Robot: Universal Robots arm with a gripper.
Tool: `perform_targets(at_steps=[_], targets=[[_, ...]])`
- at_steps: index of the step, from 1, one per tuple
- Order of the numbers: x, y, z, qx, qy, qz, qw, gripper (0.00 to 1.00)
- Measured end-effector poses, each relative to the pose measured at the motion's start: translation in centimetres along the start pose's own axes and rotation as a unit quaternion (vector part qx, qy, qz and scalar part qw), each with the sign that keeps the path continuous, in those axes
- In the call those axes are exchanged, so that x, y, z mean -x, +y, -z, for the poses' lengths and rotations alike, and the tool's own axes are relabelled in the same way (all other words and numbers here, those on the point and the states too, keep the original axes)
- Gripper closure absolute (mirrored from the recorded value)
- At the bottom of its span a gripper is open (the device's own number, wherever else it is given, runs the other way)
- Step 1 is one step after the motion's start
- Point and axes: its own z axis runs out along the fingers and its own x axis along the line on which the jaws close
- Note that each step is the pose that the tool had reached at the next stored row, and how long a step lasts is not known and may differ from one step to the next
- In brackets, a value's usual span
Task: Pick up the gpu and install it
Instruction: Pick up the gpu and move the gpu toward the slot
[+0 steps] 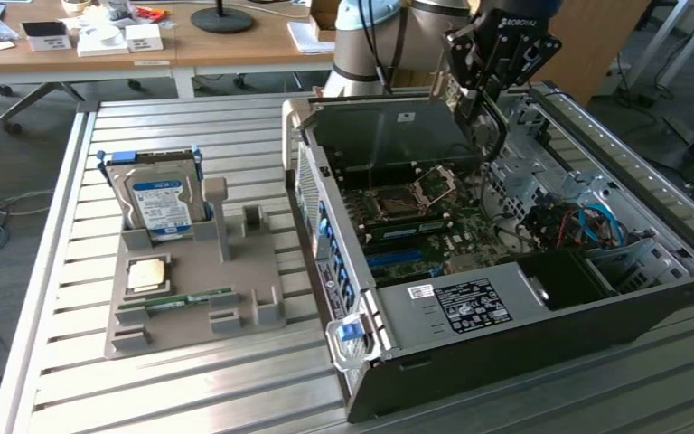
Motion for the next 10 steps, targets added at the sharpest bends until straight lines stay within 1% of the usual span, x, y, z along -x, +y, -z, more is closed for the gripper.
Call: perform_targets(at_steps=[10], targets=[[1.2, 0.07, -0.04, 0.0000, 0.0000, 0.000, 1.0000, 0.73]])
